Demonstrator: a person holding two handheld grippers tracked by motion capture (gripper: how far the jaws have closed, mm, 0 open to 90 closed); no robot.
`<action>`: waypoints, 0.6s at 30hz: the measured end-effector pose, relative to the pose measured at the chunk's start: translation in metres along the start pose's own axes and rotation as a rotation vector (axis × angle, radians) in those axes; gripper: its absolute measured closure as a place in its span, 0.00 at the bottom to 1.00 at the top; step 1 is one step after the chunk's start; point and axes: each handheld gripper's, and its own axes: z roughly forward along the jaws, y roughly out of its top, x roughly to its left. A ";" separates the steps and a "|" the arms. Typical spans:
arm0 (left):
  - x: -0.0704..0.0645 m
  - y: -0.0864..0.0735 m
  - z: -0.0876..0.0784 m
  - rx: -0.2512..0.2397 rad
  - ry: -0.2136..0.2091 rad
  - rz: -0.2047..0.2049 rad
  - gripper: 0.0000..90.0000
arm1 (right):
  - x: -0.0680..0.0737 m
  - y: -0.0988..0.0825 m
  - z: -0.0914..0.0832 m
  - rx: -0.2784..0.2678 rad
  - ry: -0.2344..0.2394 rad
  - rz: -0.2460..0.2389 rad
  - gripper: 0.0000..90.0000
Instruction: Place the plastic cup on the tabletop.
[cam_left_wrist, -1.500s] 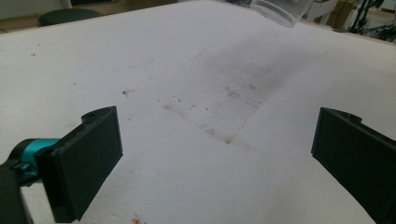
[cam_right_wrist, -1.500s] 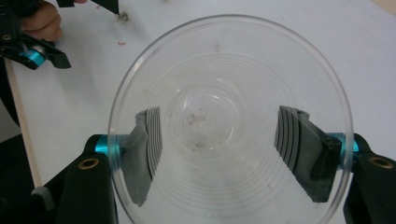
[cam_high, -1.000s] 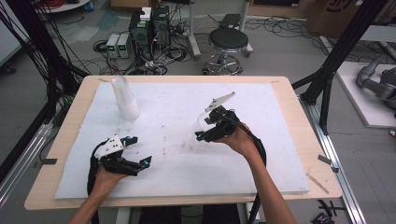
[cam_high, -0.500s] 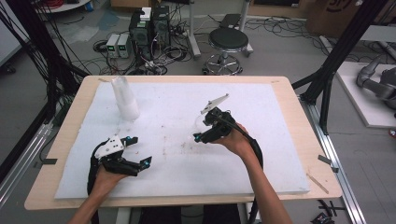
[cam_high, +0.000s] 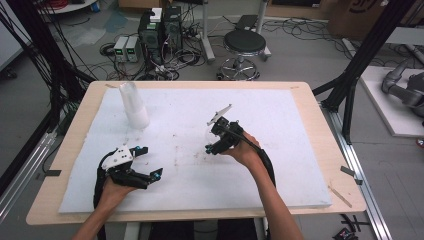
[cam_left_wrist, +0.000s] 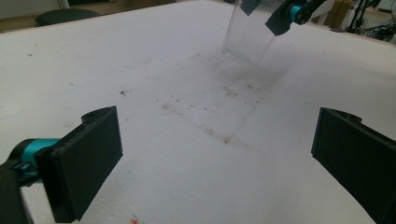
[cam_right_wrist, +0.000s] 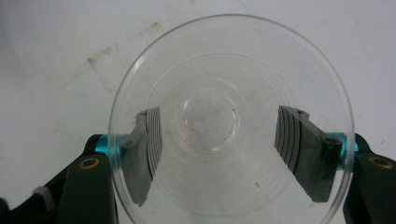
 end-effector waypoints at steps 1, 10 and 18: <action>0.000 0.000 0.000 0.001 0.000 0.001 0.02 | 0.000 0.000 0.002 -0.005 0.005 0.004 0.36; -0.001 0.000 0.000 0.001 0.000 0.002 0.02 | 0.000 0.000 0.019 0.004 0.005 0.017 0.36; -0.001 0.000 0.000 0.003 -0.002 0.005 0.02 | 0.002 0.002 0.026 -0.041 -0.014 0.024 0.36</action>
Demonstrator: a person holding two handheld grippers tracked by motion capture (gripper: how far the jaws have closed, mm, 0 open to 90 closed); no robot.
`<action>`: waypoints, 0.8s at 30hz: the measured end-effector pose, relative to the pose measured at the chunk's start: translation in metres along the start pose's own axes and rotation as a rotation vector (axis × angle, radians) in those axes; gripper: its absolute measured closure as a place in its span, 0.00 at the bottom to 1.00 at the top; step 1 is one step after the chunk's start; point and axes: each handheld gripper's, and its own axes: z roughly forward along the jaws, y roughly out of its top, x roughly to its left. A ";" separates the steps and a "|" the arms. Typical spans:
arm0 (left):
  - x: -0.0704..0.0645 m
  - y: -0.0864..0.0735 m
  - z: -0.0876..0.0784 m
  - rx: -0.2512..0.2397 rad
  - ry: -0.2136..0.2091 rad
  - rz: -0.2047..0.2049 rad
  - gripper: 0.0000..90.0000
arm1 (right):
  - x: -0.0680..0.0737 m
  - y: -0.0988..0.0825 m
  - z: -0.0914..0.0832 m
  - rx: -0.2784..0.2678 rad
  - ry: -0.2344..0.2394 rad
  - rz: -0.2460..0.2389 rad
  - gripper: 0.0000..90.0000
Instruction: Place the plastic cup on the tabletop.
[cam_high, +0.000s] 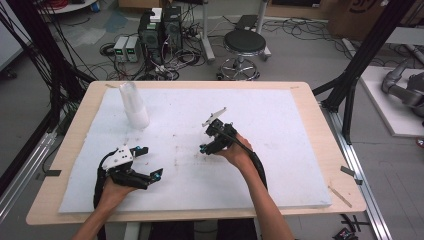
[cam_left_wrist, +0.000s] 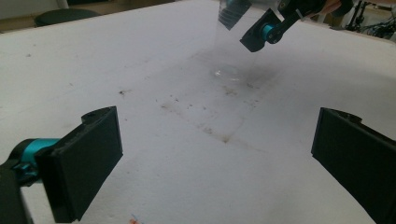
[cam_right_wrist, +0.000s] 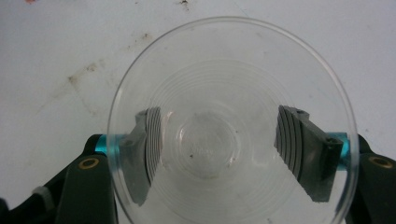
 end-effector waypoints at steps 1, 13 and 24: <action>0.000 0.000 0.000 -0.001 -0.001 -0.001 0.02 | 0.001 0.001 0.001 -0.003 -0.004 -0.007 0.36; 0.000 0.000 0.000 0.001 -0.001 0.001 0.02 | 0.001 0.001 0.011 0.002 -0.014 0.003 0.24; 0.000 0.000 0.000 0.003 -0.004 0.005 0.02 | 0.001 -0.003 0.015 -0.022 -0.007 0.023 0.22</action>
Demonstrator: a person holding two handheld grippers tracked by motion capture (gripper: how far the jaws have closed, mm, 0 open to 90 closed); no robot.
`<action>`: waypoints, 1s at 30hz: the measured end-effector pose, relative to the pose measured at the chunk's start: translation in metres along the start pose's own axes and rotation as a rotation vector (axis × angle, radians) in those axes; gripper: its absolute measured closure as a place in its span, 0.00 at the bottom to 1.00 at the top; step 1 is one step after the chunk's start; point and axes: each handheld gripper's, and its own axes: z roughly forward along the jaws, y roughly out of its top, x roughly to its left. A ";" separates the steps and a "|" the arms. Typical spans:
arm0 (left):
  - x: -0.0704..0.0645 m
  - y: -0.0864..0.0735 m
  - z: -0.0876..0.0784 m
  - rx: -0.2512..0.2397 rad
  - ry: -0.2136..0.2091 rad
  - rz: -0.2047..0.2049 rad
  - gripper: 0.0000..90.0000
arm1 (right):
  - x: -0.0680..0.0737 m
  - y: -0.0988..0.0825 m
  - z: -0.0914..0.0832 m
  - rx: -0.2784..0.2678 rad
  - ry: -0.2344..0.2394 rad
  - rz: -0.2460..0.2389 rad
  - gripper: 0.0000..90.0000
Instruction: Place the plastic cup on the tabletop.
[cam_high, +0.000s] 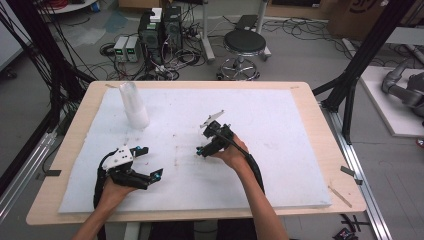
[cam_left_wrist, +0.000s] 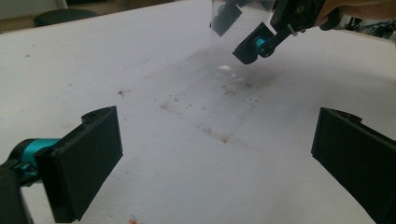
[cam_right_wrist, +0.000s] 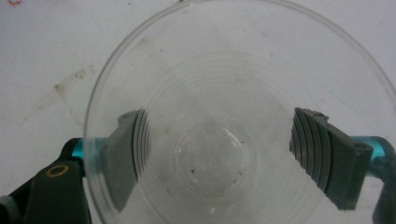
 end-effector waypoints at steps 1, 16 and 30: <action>0.000 0.000 0.000 -0.001 -0.002 -0.001 0.02 | 0.000 0.000 -0.001 -0.005 0.000 0.001 0.22; 0.000 0.000 0.000 -0.003 0.003 -0.004 0.02 | 0.001 -0.031 -0.026 -0.110 -0.017 0.056 0.20; 0.001 0.000 -0.001 -0.011 0.022 -0.021 0.02 | -0.007 -0.105 -0.073 -0.385 -0.115 0.125 0.20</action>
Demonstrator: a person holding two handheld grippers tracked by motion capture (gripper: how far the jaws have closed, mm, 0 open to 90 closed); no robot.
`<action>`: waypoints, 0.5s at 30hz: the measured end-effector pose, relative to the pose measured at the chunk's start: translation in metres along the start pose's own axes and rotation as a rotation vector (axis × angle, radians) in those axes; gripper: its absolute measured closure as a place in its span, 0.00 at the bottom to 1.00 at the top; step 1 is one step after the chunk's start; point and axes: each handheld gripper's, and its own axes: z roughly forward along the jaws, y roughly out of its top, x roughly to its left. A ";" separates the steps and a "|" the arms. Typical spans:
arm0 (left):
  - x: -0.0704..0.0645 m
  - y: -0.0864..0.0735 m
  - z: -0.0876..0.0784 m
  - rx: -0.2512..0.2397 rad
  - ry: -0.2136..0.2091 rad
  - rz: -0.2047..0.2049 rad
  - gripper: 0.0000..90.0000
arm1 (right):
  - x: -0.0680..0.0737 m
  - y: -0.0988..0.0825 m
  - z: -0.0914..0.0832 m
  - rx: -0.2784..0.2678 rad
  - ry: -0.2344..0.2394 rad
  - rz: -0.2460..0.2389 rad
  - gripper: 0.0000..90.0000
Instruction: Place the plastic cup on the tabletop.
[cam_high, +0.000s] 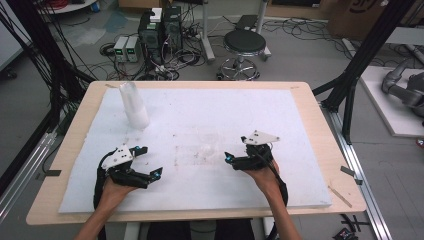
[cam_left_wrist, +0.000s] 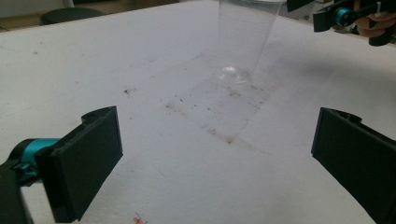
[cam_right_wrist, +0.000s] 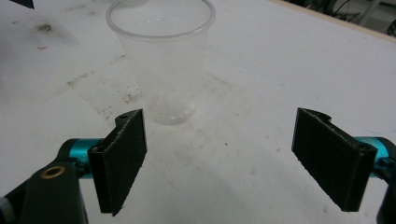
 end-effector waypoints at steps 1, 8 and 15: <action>0.000 0.000 0.000 -0.002 0.001 0.000 0.02 | -0.001 -0.003 -0.004 -0.009 0.000 0.005 0.20; 0.000 -0.001 -0.002 -0.021 0.010 -0.006 0.02 | -0.007 -0.027 -0.026 -0.077 -0.026 -0.007 0.20; -0.001 -0.001 -0.002 -0.021 0.011 0.006 0.02 | -0.020 -0.052 -0.030 -0.136 -0.029 0.069 0.20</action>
